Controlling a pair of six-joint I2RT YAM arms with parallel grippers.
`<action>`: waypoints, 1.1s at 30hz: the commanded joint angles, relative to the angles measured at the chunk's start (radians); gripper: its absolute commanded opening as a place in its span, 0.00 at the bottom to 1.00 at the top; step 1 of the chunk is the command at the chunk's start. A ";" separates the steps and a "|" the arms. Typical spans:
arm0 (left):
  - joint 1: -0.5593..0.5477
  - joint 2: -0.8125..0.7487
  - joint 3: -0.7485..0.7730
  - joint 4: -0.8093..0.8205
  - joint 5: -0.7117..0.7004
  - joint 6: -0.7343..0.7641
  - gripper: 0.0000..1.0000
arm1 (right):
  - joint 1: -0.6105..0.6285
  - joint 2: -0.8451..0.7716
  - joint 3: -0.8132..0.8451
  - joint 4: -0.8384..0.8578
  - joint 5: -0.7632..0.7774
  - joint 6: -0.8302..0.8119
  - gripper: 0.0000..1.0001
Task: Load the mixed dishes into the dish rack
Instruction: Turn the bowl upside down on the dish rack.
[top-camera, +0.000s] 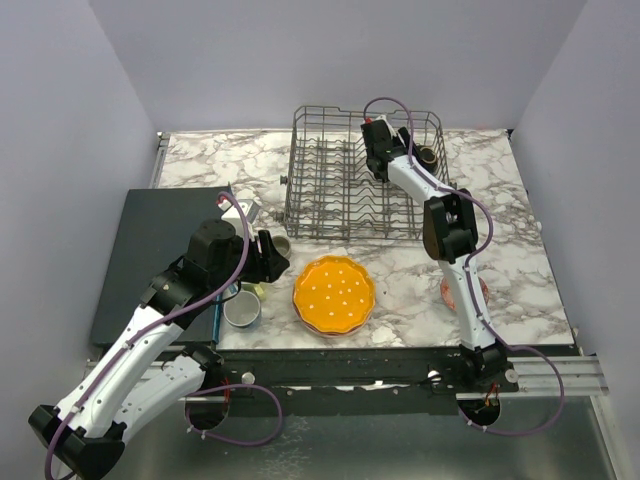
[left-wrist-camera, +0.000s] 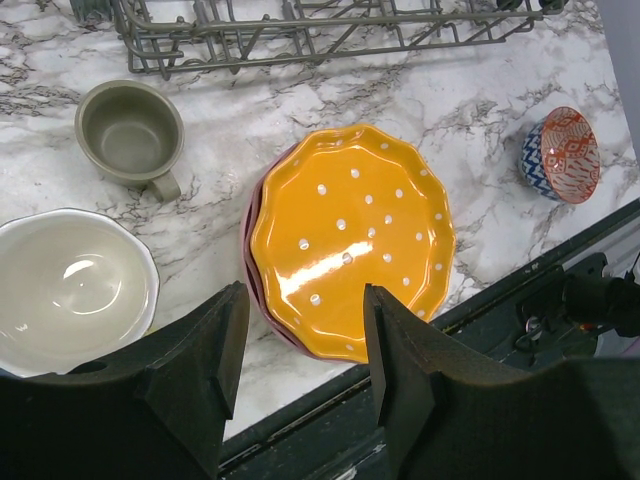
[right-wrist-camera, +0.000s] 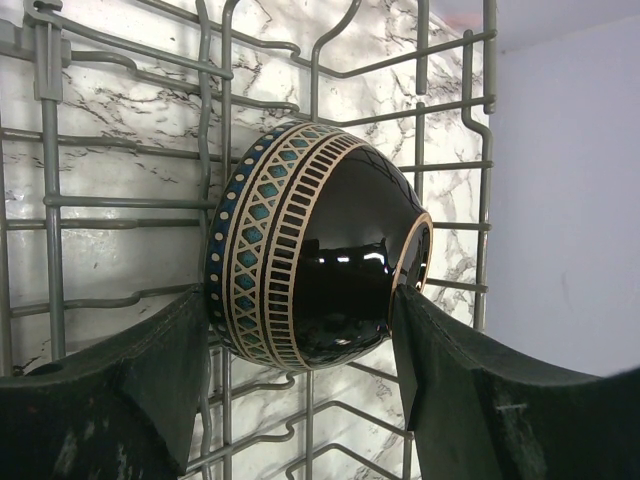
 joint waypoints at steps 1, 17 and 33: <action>0.007 0.007 -0.006 0.018 -0.022 0.000 0.56 | -0.006 0.010 0.033 0.030 0.038 0.014 0.69; 0.007 0.002 -0.004 0.015 -0.030 -0.001 0.56 | 0.012 -0.028 0.011 -0.017 0.021 0.052 0.95; 0.006 -0.008 -0.007 0.014 -0.041 -0.005 0.61 | 0.022 -0.239 -0.098 -0.188 -0.172 0.289 0.95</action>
